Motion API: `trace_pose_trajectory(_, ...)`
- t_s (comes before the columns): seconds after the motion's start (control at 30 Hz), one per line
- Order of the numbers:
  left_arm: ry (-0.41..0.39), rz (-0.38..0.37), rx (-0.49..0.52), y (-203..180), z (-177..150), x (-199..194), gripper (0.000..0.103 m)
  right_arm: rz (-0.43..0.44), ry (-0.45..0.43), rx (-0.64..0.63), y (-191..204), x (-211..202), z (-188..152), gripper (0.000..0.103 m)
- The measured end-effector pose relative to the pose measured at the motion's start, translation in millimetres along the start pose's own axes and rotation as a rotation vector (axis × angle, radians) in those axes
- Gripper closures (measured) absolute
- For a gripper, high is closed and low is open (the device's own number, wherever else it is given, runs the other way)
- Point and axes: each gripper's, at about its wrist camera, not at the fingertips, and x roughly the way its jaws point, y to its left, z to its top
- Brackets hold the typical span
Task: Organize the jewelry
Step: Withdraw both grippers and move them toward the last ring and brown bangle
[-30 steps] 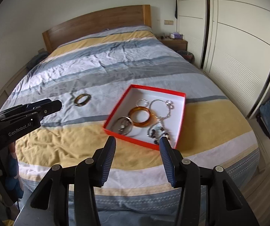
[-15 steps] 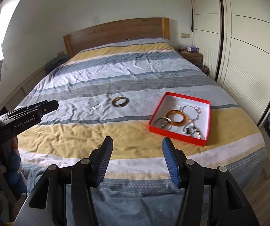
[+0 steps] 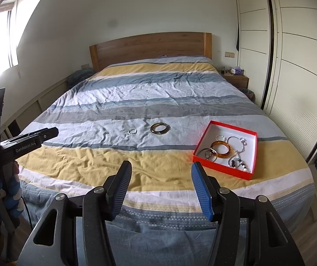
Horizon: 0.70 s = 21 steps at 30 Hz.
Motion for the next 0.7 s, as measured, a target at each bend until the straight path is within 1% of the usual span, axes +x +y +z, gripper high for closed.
trace_pose_trajectory(0.13, 0.025, 0.030, -0.013, 18, -3, 13, 0.071, 0.017, 0.033, -0.009, 3, 19, -2, 0.047)
trace_pose_trajectory(0.23, 0.066, 0.046, -0.031, 32, -5, 33, 0.071, 0.026, 0.066, -0.017, 4, 40, -2, 0.047)
trace_pose_trajectory(0.43, 0.132, 0.077, -0.057, 49, -1, 90, 0.071, 0.047, 0.133, -0.025, 3, 98, 6, 0.047)
trace_pose_trajectory(0.57, 0.170, 0.076, -0.062, 50, 6, 136, 0.071, 0.059, 0.169, -0.025, -1, 143, 18, 0.047)
trace_pose_trajectory(0.7, 0.213, 0.058, -0.084, 47, 15, 186, 0.071, 0.069, 0.197, -0.023, -6, 189, 33, 0.047)
